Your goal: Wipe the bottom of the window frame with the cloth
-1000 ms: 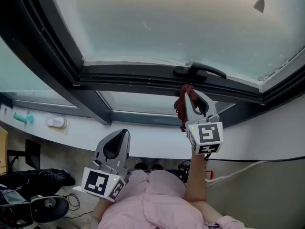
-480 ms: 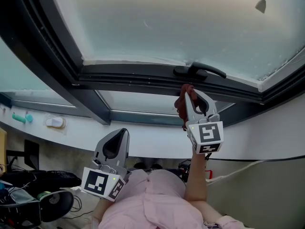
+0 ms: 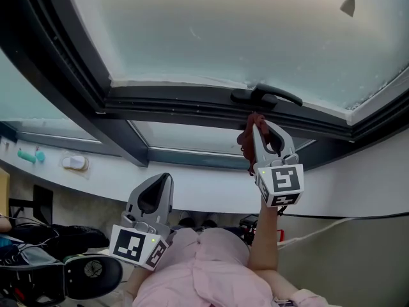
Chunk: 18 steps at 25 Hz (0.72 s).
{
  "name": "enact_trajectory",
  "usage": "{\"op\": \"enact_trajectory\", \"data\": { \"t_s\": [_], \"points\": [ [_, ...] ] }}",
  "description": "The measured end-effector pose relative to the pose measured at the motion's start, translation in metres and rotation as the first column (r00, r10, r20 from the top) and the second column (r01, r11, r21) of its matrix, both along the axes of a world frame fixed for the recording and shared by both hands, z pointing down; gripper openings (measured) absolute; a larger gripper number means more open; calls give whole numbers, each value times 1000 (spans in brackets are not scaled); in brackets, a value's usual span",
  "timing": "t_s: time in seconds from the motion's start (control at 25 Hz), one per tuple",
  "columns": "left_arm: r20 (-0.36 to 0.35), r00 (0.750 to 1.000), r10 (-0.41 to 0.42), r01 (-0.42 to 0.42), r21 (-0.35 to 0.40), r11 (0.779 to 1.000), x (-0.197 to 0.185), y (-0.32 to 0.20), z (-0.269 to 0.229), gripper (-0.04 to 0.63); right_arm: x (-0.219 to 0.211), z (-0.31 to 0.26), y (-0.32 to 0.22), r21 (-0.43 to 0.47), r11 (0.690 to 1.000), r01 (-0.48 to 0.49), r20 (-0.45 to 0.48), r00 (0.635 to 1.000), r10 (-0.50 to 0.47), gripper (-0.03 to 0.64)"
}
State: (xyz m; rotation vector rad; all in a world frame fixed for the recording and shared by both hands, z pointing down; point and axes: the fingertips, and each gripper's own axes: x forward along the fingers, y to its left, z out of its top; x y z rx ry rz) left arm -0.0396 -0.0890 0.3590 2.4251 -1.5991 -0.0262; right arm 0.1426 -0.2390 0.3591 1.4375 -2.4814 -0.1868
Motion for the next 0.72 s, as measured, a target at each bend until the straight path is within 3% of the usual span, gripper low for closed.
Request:
{"op": "enact_trajectory", "data": {
  "t_s": [0.72],
  "points": [
    [2, 999, 39, -39, 0, 999, 31, -13, 0, -2, 25, 0, -2, 1, 1000, 18, 35, 999, -18, 49]
  ]
}}
